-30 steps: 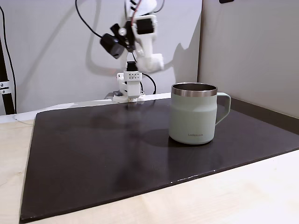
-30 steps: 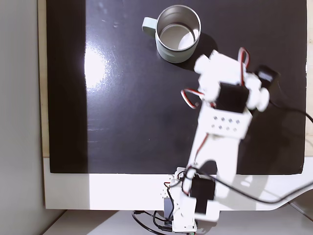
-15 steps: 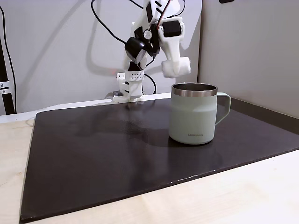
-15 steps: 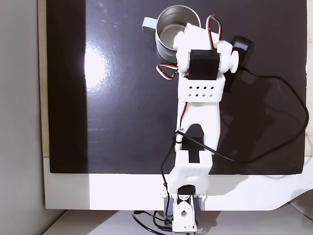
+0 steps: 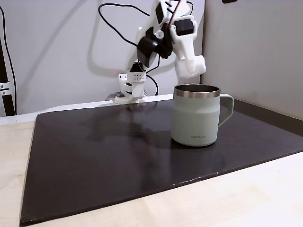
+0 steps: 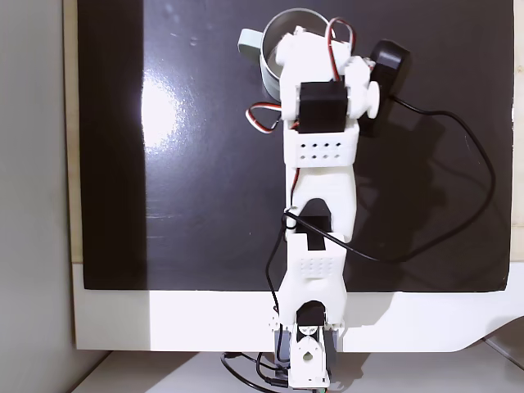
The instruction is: Grasp a gauze and put it in the cup.
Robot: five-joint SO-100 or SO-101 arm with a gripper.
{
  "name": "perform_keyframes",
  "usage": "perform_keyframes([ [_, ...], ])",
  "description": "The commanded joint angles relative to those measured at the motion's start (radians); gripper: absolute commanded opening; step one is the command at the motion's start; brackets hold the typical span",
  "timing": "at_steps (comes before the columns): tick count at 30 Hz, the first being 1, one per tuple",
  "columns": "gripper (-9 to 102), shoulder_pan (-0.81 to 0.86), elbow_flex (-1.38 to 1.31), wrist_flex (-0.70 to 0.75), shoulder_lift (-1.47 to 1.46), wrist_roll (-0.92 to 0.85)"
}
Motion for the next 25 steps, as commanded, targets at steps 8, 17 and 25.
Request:
perform_keyframes([
  [8, 43, 0.000, -0.054, -0.005, -0.005, 0.017],
  [17, 46, -0.008, -0.060, 0.002, 0.018, 0.020],
  [25, 45, -0.006, -0.060, 0.008, 0.021, 0.020],
])
